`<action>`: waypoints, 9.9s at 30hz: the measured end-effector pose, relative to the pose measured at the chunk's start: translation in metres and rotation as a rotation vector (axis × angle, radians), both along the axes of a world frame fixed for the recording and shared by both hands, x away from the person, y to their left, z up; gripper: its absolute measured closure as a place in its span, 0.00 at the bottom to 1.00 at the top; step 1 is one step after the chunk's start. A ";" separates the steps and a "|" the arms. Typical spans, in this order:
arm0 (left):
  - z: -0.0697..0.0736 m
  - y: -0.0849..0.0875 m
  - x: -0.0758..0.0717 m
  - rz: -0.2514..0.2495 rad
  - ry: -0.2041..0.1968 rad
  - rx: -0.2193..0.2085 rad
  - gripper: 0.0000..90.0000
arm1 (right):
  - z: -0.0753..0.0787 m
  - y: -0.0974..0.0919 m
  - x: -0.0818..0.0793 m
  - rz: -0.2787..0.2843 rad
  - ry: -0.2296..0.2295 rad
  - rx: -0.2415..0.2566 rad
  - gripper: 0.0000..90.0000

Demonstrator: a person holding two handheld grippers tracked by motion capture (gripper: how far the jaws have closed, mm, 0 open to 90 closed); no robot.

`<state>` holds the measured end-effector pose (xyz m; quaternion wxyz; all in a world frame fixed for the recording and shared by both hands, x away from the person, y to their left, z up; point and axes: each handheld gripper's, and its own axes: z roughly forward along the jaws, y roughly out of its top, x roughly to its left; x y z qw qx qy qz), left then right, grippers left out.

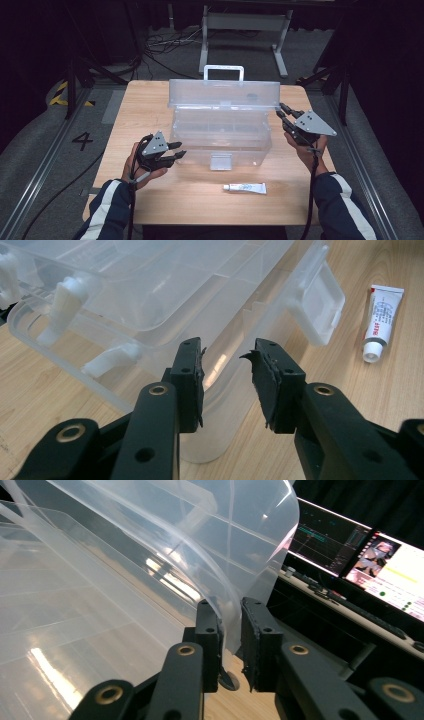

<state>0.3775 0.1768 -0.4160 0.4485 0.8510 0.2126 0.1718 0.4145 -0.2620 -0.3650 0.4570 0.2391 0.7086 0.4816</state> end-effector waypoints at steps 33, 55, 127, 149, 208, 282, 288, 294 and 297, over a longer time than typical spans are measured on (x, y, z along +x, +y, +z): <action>-0.002 -0.006 0.005 -0.028 0.000 0.036 0.74 | 0.035 0.006 0.013 -0.021 0.049 -0.006 0.92; 0.001 -0.024 0.012 -0.109 0.035 0.055 0.77 | 0.057 0.006 0.049 -0.045 0.167 0.067 0.92; -0.012 -0.028 0.019 -0.133 0.044 0.132 0.71 | 0.066 0.010 0.117 -0.116 0.266 0.138 0.93; -0.012 -0.027 0.021 -0.145 0.051 0.131 0.72 | 0.064 0.011 0.152 -0.145 0.327 0.138 0.92; -0.014 -0.027 0.020 -0.143 0.062 0.100 0.70 | 0.016 0.009 0.239 -0.164 0.535 0.116 1.00; -0.015 -0.029 0.016 -0.110 0.023 0.131 0.67 | 0.000 -0.042 0.021 0.132 0.478 -0.056 0.88; -0.015 -0.030 0.016 -0.110 0.020 0.135 0.67 | -0.010 -0.041 0.004 0.148 0.516 -0.094 0.85; -0.015 -0.029 0.016 -0.114 0.018 0.136 0.67 | -0.020 -0.038 -0.013 0.172 0.542 -0.128 0.85; -0.015 -0.030 0.015 -0.107 0.017 0.137 0.66 | -0.027 -0.039 -0.019 0.165 0.555 -0.123 0.85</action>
